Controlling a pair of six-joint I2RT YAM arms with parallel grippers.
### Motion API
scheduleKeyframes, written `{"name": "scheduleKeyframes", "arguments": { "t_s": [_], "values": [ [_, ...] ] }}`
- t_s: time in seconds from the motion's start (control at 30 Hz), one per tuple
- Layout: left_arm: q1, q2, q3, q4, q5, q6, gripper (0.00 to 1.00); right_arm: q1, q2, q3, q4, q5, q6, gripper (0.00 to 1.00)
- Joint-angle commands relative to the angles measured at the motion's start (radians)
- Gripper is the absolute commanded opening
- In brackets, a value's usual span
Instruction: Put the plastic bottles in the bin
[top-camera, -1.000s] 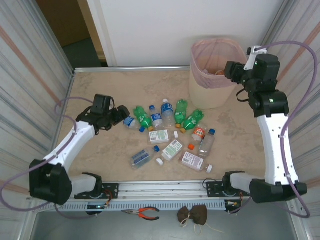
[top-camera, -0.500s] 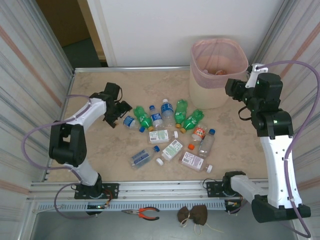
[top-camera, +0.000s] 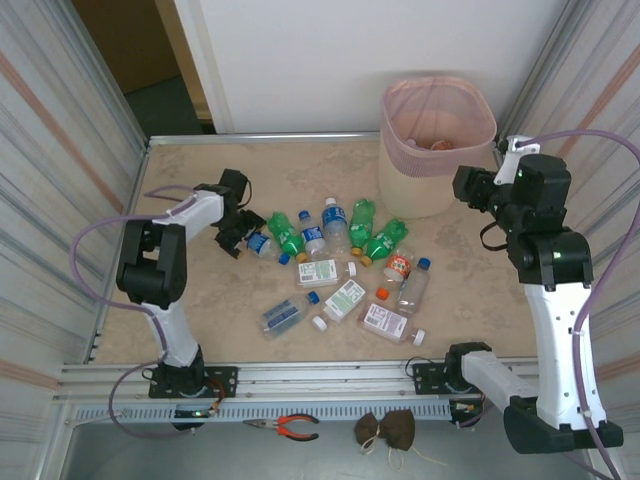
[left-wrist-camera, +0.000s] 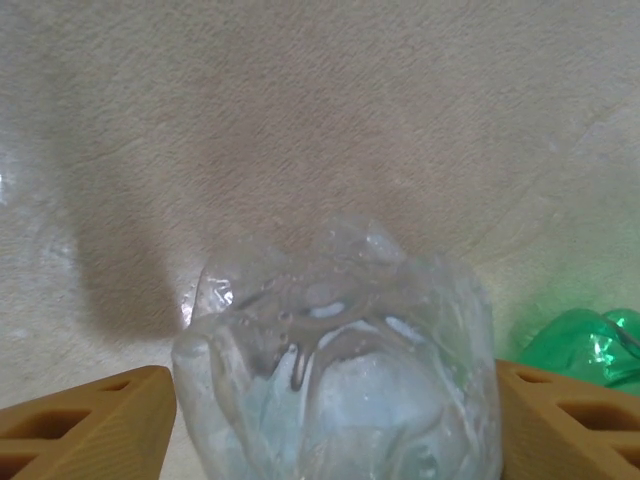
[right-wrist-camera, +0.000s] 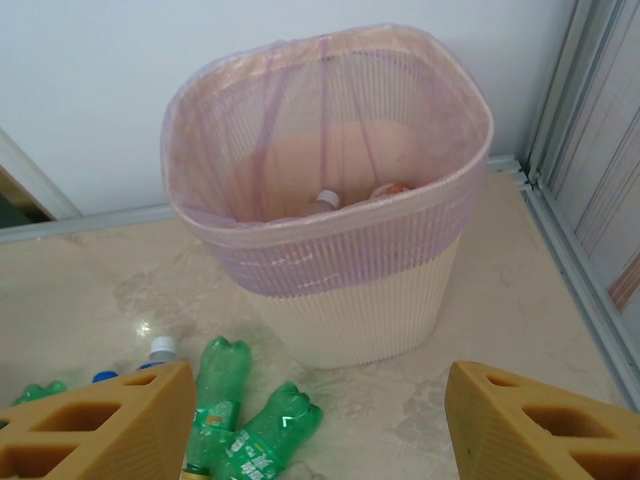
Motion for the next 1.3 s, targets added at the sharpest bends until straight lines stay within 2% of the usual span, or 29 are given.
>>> {"name": "scheduleKeyframes", "arguments": {
  "t_s": [0.0,0.17,0.43,0.57,0.7,0.93,1.27],
  "values": [
    [0.015,0.021,0.032,-0.008,-0.007,-0.026,0.74,0.005,-0.023,0.017,-0.022,0.015,-0.004,0.66],
    [0.025,0.008,0.027,-0.008,-0.020,-0.048,0.66,0.006,-0.027,0.029,-0.040,0.017,-0.006,0.66],
    [0.044,-0.092,-0.002,-0.009,-0.032,-0.038,0.60,0.018,-0.042,0.034,-0.045,0.014,0.004,0.65],
    [0.047,-0.181,-0.033,0.019,-0.023,0.018,0.58,0.043,-0.048,0.006,-0.010,-0.020,0.035,0.65],
    [0.050,-0.292,-0.058,0.060,0.015,0.130,0.57,0.081,-0.050,-0.043,0.055,-0.085,0.080,0.65],
    [0.052,-0.546,-0.139,0.258,0.197,0.405,0.55,0.210,-0.047,-0.145,0.247,-0.191,0.147,0.65],
    [0.056,-0.774,-0.191,0.417,0.488,0.538,0.51,0.461,0.022,-0.233,0.533,-0.309,0.185,0.67]
  ]
}}
